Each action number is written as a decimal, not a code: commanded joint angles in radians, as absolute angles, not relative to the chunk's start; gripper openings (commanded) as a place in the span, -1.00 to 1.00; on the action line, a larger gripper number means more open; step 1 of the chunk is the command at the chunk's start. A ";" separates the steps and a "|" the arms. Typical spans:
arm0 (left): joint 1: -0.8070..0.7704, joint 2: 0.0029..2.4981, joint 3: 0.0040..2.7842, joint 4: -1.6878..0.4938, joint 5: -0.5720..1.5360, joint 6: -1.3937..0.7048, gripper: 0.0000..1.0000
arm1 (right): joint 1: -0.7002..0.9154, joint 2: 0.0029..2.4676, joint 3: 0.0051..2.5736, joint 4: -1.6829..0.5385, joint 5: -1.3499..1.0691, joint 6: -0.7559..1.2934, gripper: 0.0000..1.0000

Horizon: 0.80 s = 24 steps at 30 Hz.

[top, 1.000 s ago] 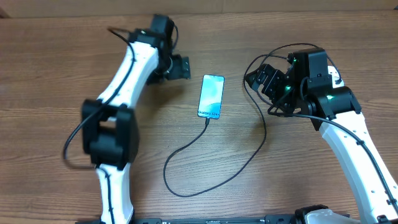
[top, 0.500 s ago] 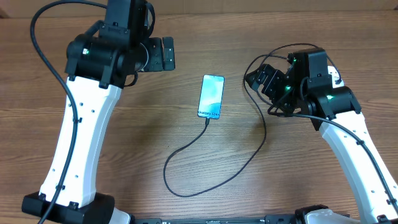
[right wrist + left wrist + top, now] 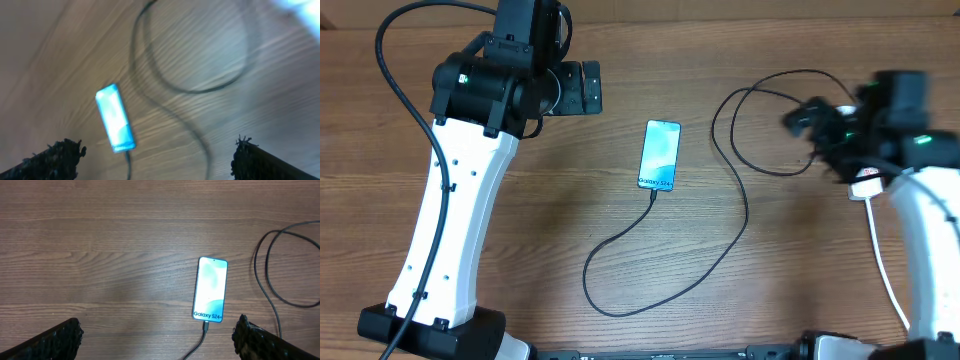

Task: Plug charger to phone and switch on socket
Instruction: 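Move the right gripper to the switch beside the plug on the power strip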

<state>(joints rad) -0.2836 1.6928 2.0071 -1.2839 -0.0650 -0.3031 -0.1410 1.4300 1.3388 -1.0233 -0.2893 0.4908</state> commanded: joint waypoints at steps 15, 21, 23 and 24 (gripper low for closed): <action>-0.284 1.700 2.007 -1.283 -0.078 -0.284 1.00 | -0.560 1.871 1.655 -1.015 -0.316 0.147 1.00; -0.284 1.700 2.007 -1.283 -0.078 -0.284 1.00 | -0.554 1.942 1.655 -0.976 -0.319 0.147 1.00; -0.284 1.700 2.007 -1.283 -0.078 -0.284 1.00 | -0.554 1.971 1.654 -0.961 -0.319 0.147 1.00; -0.284 1.700 2.007 -1.283 -0.078 -0.284 1.00 | -0.554 1.983 1.654 -0.954 -0.320 0.143 1.00</action>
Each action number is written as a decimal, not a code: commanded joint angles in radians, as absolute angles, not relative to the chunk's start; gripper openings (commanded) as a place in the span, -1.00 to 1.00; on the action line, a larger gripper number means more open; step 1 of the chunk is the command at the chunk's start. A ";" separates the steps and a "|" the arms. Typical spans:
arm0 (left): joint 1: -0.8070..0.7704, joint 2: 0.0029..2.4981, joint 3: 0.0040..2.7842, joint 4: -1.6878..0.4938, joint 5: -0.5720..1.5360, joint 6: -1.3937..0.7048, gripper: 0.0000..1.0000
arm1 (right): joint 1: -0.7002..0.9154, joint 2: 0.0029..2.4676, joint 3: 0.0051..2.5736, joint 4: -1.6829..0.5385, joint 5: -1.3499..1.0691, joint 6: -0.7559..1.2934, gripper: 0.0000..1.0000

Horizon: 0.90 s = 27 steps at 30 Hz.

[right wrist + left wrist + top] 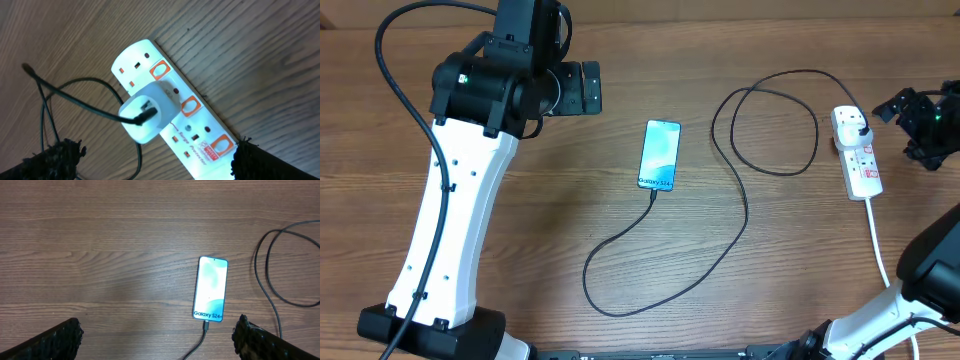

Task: Plug charger to phone and switch on socket
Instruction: 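Move the right gripper to the switch beside the plug on the power strip, then press the socket switch down with the right gripper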

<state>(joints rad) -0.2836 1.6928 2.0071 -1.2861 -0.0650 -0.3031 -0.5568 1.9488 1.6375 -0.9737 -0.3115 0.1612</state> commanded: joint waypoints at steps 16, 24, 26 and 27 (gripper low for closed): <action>-0.284 1.700 2.007 -1.283 -0.078 -0.284 1.00 | -0.510 2.091 1.644 -0.905 -0.447 0.024 1.00; -0.284 1.700 2.007 -1.283 -0.078 -0.284 1.00 | -0.503 2.091 1.643 -0.900 -0.419 0.025 1.00; -0.284 1.700 2.007 -1.283 -0.078 -0.284 0.99 | -0.503 2.091 1.643 -0.902 -0.413 0.025 1.00; -0.284 1.700 2.007 -1.283 -0.078 -0.284 1.00 | -0.503 2.091 1.643 -0.902 -0.408 0.025 1.00</action>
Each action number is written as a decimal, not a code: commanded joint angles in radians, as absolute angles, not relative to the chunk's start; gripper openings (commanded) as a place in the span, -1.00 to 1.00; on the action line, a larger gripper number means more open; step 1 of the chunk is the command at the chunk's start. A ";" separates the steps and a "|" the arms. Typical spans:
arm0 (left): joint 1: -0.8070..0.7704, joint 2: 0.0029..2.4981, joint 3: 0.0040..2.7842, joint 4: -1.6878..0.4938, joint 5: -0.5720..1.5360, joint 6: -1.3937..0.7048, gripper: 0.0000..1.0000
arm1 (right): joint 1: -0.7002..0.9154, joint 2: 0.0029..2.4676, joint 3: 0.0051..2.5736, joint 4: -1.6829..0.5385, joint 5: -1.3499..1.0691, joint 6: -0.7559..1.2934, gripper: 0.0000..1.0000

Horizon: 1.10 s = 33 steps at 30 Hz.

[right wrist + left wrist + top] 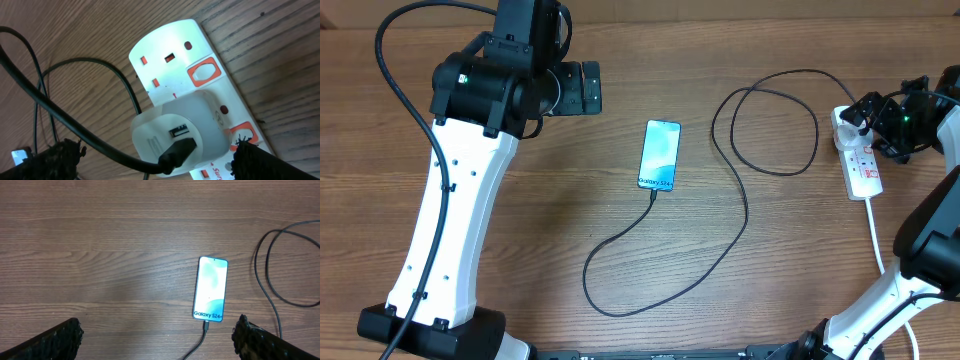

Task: Plug charger to phone and switch on socket
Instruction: 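Press the socket switch down with the right gripper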

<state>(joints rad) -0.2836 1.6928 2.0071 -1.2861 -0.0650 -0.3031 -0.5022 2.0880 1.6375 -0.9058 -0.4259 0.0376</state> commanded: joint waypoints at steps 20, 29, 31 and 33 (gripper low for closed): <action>-0.284 1.700 2.007 -1.283 -0.078 -0.284 1.00 | -0.503 2.095 1.572 -0.831 -0.413 0.025 1.00; -0.284 1.700 2.007 -1.283 -0.078 -0.284 1.00 | -0.496 2.115 1.570 -0.810 -0.436 0.025 0.97; -0.284 1.700 2.007 -1.283 -0.078 -0.284 1.00 | -0.496 2.120 1.570 -0.812 -0.440 0.025 0.95; -0.284 1.700 2.007 -1.283 -0.078 -0.284 1.00 | -0.496 2.128 1.570 -0.813 -0.440 0.025 0.95</action>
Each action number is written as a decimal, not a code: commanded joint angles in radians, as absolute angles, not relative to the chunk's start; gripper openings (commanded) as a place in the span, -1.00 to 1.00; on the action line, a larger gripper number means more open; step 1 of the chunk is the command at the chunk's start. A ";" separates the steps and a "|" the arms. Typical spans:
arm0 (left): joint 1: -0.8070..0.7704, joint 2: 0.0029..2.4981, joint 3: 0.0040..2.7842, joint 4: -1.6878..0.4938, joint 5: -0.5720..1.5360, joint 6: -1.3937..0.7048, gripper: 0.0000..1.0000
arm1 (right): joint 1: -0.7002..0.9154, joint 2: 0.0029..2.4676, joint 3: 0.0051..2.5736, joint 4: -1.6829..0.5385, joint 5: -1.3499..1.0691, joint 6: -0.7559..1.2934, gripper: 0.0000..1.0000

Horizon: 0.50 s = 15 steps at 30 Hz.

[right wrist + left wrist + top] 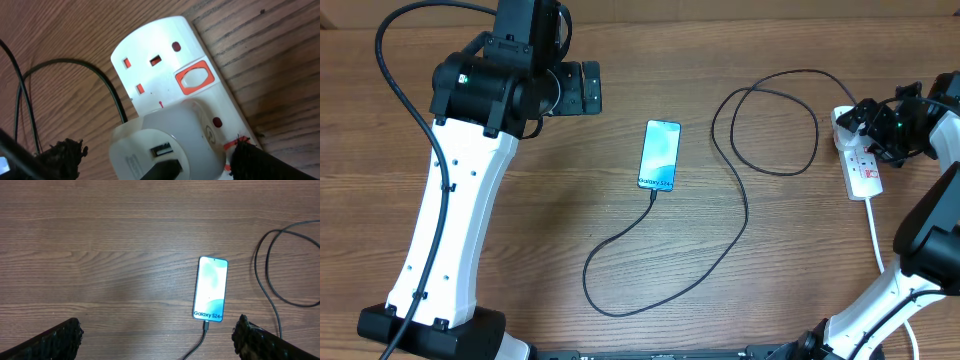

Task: Plug charger to phone and switch on socket
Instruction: 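Press the socket switch down with the right gripper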

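The lit phone lies flat mid-table with the black charger cable plugged into its lower end. The cable loops right to the white adapter, which sits in the white power strip with orange switches. My right gripper is open, low over the strip and straddling the adapter. Its right fingertip covers most of the orange switch beside the adapter. My left gripper hangs open above the table, left of the phone, holding nothing.
The strip's white cord runs toward the front edge at right. The cable's big loop lies between phone and strip. Bare wooden table spreads left of the phone.
My right gripper has come a little closer to the strip. Its right fingertip, then beside the adapter's orange switch, now lies over it. Phone, cable and left arm are unchanged.
At first my right arm was blurred in motion over the cable loop, the phone in its view. Then it stood at the far right above the strip, then low around the adapter, now nearer still. The cable stayed in the phone throughout and the left arm held still.
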<state>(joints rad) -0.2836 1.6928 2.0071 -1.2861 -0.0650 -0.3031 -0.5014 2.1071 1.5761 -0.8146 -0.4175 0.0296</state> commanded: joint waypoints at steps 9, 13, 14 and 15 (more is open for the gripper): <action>-0.284 1.700 2.007 -1.283 -0.078 -0.284 1.00 | -0.496 2.164 1.570 -0.832 -0.473 0.025 0.91; -0.284 1.700 2.007 -1.283 -0.078 -0.284 0.99 | -0.493 2.164 1.570 -0.846 -0.493 0.025 0.89; -0.284 1.700 2.007 -1.283 -0.078 -0.284 1.00 | -0.490 2.164 1.570 -0.849 -0.492 0.025 0.89; -0.284 1.700 2.007 -1.283 -0.078 -0.284 1.00 | -0.484 2.165 1.570 -0.858 -0.492 0.025 0.88</action>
